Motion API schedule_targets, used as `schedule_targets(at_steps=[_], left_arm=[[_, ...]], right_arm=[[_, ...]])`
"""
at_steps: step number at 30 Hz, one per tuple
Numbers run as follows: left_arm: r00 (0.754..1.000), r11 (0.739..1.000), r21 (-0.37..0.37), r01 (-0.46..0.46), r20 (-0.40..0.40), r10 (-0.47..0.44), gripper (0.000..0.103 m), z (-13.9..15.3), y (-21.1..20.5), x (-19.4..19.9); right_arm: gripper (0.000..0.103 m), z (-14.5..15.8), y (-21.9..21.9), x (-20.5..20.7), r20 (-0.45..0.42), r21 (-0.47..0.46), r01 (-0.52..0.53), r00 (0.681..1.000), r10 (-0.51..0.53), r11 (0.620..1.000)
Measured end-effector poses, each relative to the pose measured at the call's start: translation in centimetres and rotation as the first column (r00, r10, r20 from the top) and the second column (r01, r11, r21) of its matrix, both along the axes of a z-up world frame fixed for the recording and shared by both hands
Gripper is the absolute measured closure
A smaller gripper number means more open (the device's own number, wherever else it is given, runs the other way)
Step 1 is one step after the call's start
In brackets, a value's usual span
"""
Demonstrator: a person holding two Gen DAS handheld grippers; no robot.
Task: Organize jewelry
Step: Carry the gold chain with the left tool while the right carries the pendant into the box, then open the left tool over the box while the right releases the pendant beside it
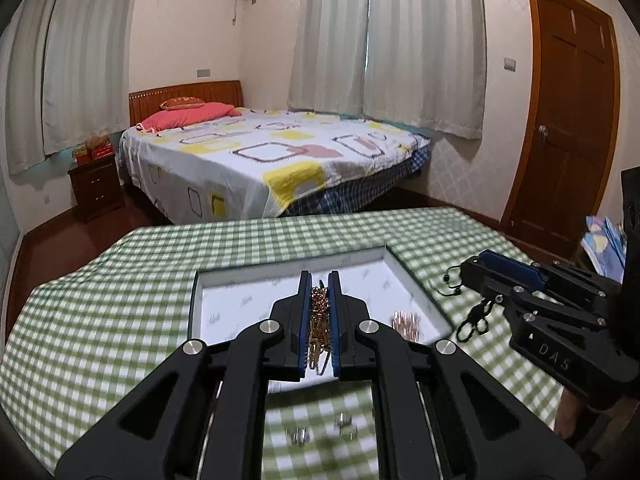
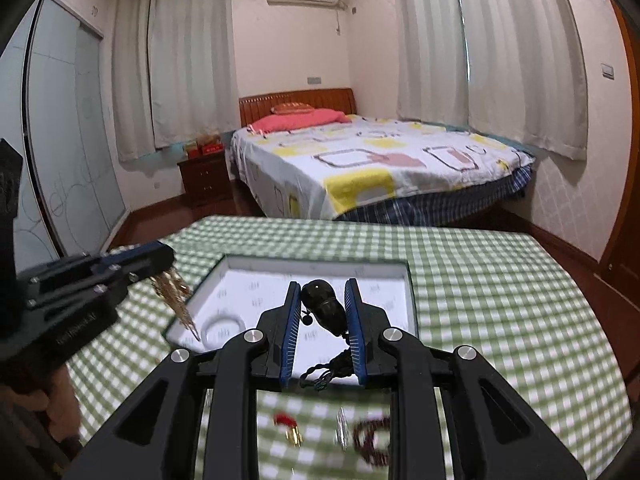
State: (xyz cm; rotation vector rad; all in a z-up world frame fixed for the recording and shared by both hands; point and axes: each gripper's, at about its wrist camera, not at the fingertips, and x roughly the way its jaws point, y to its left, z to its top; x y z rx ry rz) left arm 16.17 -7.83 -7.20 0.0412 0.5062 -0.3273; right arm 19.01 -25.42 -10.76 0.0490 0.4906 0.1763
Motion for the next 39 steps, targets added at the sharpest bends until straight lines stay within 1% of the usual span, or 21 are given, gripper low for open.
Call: schedule_targets(at_steps=[3,6,9,12,13,17,20,25,31,34,36,38,39], left_arm=[[1.000,1.000,-0.025,0.004,0.026,-0.004,0.094,0.6,-0.5,1.8],[0.999,0.999,-0.030,0.013,0.031,-0.012,0.094,0.1,-1.2,3.3],[1.000,1.000,-0.022,0.014,-0.017,-0.014,0.094,-2.0,-1.6,5.1],[0.998,1.000,0.002,0.007,-0.070,-0.007,0.094,-4.8,-1.8,6.3],[0.996,1.000,0.013,0.003,-0.092,-0.002,0.094,-5.9,-1.8,6.8],[0.984,0.999,0.034,-0.016,-0.175,0.022,0.094,-9.5,-1.5,8.4],[0.976,0.999,0.047,-0.022,-0.215,0.031,0.094,-11.1,-1.2,9.2],[0.964,0.998,0.065,-0.011,-0.266,0.027,0.094,-13.3,-1.4,9.9],[0.955,0.997,0.077,-0.012,-0.293,0.034,0.094,-14.4,-1.2,10.1],[0.953,0.997,0.077,-0.016,-0.300,0.038,0.092,-14.6,-1.2,10.2],[0.951,0.996,0.082,-0.015,-0.307,0.040,0.087,-14.9,-1.3,10.3],[0.950,0.997,0.080,-0.020,-0.308,0.044,0.075,-15.0,-1.2,10.2],[0.951,0.997,0.076,-0.023,-0.307,0.045,0.073,-14.9,-1.1,10.2]], right_arm=[[0.080,0.8,0.4,1.7,0.032,0.000,-0.004,0.999,0.004,1.000],[0.080,0.1,0.7,3.4,0.026,0.008,-0.008,1.000,0.007,1.000],[0.080,-1.7,1.1,4.9,-0.020,0.011,-0.016,1.000,0.016,1.000],[0.080,-4.4,1.6,6.2,-0.082,0.001,-0.023,0.996,0.023,1.000],[0.080,-5.5,1.7,6.7,-0.111,0.000,-0.025,0.994,0.025,1.000],[0.080,-8.6,1.7,8.1,-0.194,0.010,-0.031,0.980,0.032,0.999],[0.080,-10.5,1.9,8.7,-0.244,-0.001,-0.035,0.969,0.034,0.999],[0.080,-12.1,2.1,8.9,-0.287,-0.004,-0.034,0.957,0.031,0.999],[0.080,-12.8,2.3,9.4,-0.305,-0.024,-0.035,0.952,0.026,0.999],[0.080,-12.8,2.3,9.6,-0.311,-0.029,-0.039,0.950,0.028,0.999],[0.079,-13.0,2.4,9.6,-0.313,-0.032,-0.038,0.949,0.026,0.999],[0.077,-13.1,2.3,9.6,-0.317,-0.027,-0.036,0.948,0.025,0.999],[0.077,-13.1,2.3,9.6,-0.318,-0.025,-0.033,0.948,0.024,0.999]])
